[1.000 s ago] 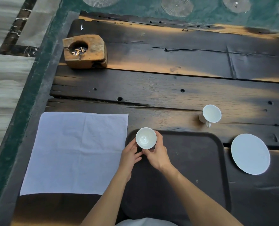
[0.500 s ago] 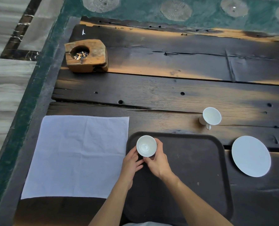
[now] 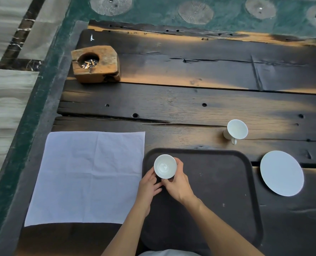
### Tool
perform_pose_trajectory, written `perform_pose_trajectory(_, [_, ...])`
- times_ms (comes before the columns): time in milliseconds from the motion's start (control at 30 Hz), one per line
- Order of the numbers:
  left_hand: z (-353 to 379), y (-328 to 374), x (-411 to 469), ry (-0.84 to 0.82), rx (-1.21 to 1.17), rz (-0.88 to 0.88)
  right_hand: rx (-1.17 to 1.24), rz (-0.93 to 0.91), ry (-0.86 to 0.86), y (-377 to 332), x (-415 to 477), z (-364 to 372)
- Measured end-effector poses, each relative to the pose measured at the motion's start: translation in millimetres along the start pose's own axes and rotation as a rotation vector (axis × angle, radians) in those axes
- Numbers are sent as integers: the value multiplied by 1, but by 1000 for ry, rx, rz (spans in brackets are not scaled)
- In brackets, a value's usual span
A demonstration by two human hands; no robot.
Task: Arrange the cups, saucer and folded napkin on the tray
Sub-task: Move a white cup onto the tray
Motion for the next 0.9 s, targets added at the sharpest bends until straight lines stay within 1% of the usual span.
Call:
perform_pose_trajectory(167, [1, -4, -5, -28, 33, 4, -34, 34, -31, 1, 0, 0])
perform_pose_trajectory(300, [4, -12, -12, -47, 57, -25, -42, 68, -55, 6, -5, 1])
perform_pose_trajectory(433, [7, -22, -25, -68, 101, -55, -42, 61, -48, 10, -19, -2])
perform_pose_trajectory(600, [13, -33, -37, -94, 170, -50, -105, 18, 61, 22, -38, -19])
perform_pose_trajectory(767, [17, -48, -46, -26, 231, -68, -150, 13, 142, 39, -55, -50])
perform_pose_trajectory(833, [20, -54, -53, -43, 244, -82, -181, 11, 164, 46, -58, -63])
perform_pose_trajectory(900, [26, -55, -61, -83, 276, -59, -222, 2, 185, 52, -60, -77])
Point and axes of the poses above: each hand's wrist, its own x-axis towards the middle knuckle, its own z-axis out of the palm, y = z × x, the point moved 6 cm from there along x, towards the middle knuckle, and after that the axes turned 11 degrees about z, right-handed, at the moved point
